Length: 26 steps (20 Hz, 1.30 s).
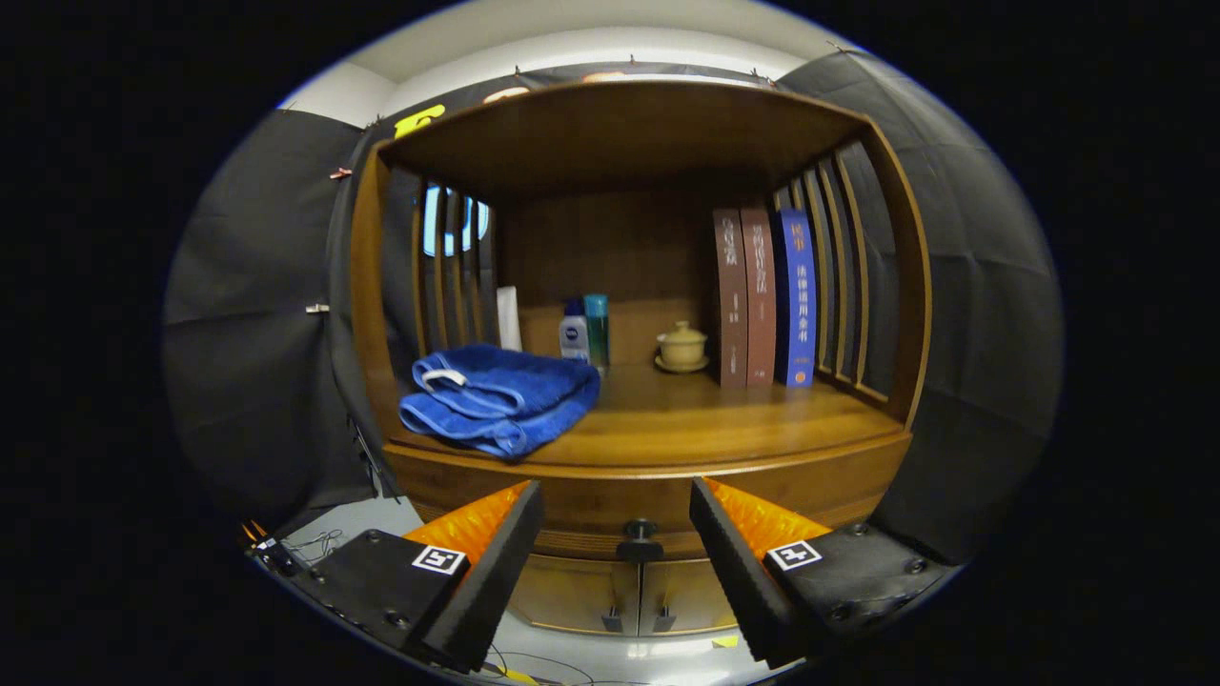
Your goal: Pull open the drawer, take out the items inside it, and place them on the countertop above the cabinet.
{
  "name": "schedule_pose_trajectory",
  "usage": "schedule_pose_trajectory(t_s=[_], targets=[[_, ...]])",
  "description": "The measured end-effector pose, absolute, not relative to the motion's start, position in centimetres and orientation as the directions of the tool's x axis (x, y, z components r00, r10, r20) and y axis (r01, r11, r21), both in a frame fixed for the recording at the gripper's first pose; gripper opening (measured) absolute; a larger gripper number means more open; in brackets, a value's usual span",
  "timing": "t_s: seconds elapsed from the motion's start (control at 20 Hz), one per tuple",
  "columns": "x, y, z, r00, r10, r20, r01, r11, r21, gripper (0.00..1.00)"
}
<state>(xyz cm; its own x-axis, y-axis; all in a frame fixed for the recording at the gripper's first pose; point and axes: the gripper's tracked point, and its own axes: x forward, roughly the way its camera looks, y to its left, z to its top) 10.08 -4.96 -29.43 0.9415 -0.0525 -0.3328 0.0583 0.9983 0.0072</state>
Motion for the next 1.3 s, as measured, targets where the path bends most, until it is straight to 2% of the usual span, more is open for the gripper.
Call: schedule_pose_trajectory(t_s=[0.4,0.45,0.65,0.9,1.3], targets=[[13.1,-6.7,-38.9,0.87,-0.076,-0.487,0.112,0.993,0.046,0.97],[13.2,-6.9,-39.9,0.858,-0.077,-0.508,0.116,0.992,0.044,0.94],[13.2,-6.9,-40.8,0.848,-0.085,-0.524,0.113,0.993,0.021,0.53],[12.8,-6.9,-40.9,0.845,-0.09,-0.527,0.11,0.994,0.008,0.34],[7.8,-6.5,-40.0,0.839,-0.092,-0.537,0.109,0.994,-0.001,0.34]])
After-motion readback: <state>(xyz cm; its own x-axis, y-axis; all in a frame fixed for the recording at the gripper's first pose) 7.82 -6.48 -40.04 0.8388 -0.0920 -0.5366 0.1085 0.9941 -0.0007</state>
